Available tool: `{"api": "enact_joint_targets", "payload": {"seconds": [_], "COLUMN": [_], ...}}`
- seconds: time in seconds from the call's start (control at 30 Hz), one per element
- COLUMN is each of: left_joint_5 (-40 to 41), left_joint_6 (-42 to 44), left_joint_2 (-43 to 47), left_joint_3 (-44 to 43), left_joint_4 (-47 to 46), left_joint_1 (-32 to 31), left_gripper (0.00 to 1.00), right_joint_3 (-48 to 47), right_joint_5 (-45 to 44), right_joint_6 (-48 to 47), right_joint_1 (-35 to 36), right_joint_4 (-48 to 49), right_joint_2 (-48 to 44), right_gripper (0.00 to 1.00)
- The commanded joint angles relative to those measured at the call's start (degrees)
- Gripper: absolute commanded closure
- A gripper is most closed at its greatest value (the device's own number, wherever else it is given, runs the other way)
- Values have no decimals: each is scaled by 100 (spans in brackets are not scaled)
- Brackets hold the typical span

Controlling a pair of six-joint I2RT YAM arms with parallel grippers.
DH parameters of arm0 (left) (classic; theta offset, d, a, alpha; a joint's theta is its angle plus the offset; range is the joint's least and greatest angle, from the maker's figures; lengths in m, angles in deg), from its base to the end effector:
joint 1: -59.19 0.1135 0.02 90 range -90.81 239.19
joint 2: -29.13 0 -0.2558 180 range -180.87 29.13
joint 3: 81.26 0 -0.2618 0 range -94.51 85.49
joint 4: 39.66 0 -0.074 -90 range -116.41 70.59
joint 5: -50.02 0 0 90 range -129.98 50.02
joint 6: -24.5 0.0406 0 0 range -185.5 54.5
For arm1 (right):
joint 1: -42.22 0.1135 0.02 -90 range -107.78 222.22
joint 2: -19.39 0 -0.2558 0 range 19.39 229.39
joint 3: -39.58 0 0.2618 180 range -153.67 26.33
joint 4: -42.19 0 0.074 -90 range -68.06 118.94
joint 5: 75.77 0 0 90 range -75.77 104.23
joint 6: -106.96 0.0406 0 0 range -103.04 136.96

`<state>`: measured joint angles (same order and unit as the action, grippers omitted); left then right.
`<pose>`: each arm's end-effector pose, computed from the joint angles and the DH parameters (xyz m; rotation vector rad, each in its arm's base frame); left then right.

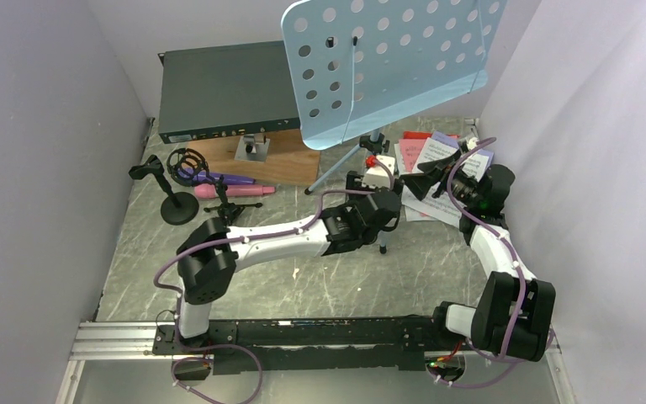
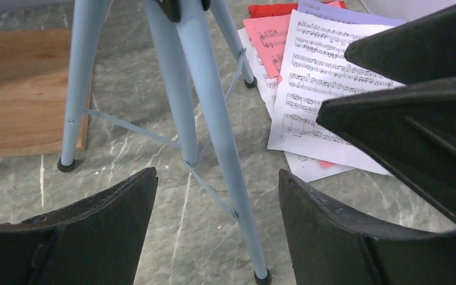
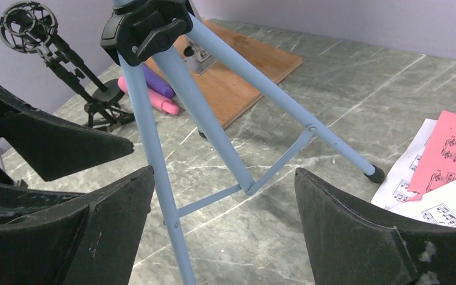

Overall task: Pack up the instrument practice props
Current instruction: Close the music stand at the center of the board.

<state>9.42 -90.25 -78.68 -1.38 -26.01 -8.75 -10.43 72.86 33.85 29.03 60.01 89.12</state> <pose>0.1980 -0.4066 0.2855 0.1320 1.8157 -0.3067 0.2736 -0.0285 0.2620 -0.3860 1.6114 0.8627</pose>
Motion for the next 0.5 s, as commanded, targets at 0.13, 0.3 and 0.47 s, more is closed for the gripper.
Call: {"api": "enact_joint_targets", "payload": {"seconds": [0.13, 0.3, 0.47], "left_joint_5": [-279, -663, -970], "left_joint_6": [-753, -288, 92], "left_joint_2": [-422, -115, 581], "left_joint_3": [-690, -114, 728], "left_joint_4": [834, 104, -654], "left_joint_1": [324, 325, 324], "left_gripper": [51, 92, 100], "right_joint_3": [-263, -231, -111], "right_joint_5": [67, 233, 488], "right_joint_6": [-136, -221, -453], "right_joint_1": [-64, -78, -78], "right_joint_4": [53, 171, 368], "right_joint_2": [-31, -6, -12], "right_gripper": [10, 10, 5]}}
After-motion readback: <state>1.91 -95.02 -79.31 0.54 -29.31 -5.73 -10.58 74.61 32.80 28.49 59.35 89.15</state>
